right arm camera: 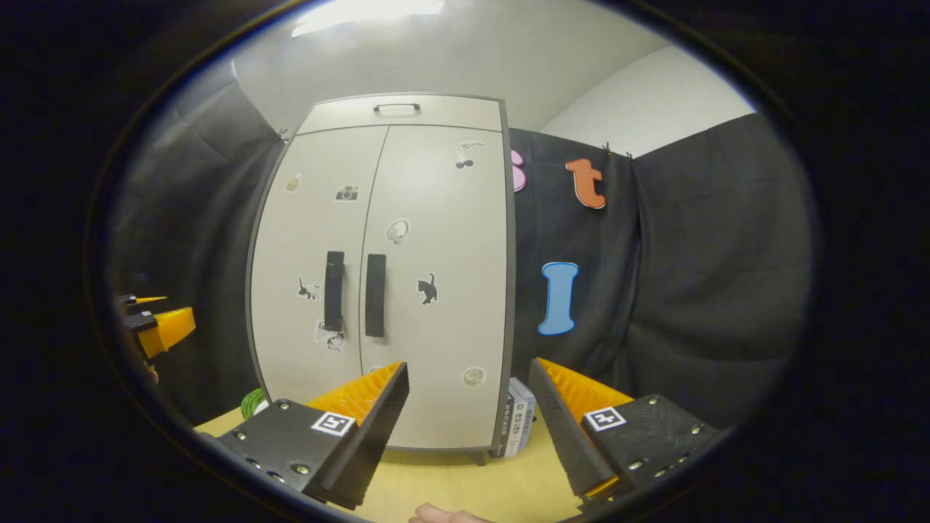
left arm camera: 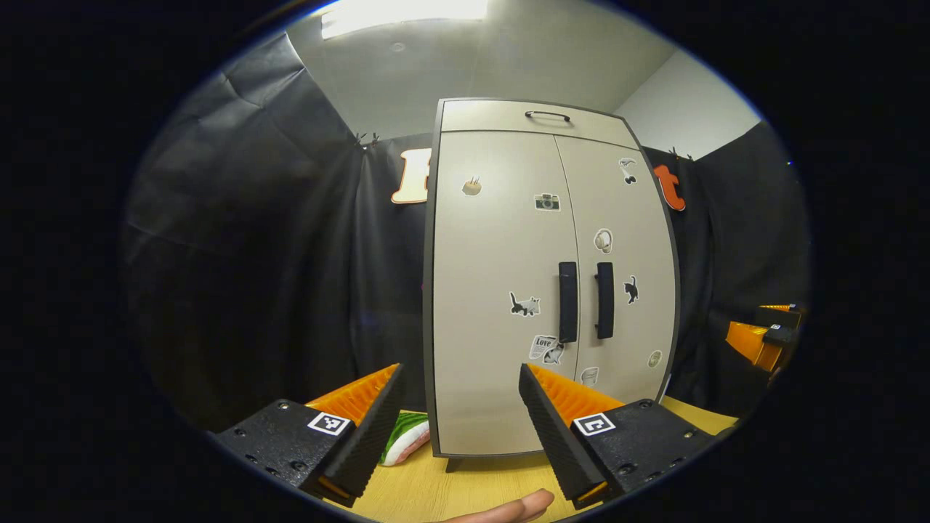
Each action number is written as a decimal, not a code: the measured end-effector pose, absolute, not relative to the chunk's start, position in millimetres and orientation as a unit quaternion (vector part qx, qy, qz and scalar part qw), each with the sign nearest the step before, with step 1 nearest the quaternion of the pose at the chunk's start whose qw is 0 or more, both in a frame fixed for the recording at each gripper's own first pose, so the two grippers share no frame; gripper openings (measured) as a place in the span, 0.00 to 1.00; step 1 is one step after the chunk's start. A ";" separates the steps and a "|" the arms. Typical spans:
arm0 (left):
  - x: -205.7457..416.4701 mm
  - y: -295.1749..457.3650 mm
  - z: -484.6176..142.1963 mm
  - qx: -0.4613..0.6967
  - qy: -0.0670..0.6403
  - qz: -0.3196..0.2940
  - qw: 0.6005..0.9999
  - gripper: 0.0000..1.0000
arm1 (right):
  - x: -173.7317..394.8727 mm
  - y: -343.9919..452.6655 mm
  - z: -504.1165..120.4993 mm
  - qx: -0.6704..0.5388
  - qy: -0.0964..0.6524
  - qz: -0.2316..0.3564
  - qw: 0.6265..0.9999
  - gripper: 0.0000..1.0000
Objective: Open the right door of the double-door shoe cabinet with the right hand, and open the left door with the left hand.
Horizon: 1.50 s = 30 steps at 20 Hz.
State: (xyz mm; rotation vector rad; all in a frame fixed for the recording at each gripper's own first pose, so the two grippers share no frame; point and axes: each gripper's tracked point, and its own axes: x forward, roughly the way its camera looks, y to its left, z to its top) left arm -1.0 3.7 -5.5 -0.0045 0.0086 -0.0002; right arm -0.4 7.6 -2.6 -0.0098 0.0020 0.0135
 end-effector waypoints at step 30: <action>-25.8 34.3 -56.6 -0.006 0.037 -0.010 0.999 0.96 | 212.4 170.0 10.9 -0.010 0.036 0.093 0.995 0.99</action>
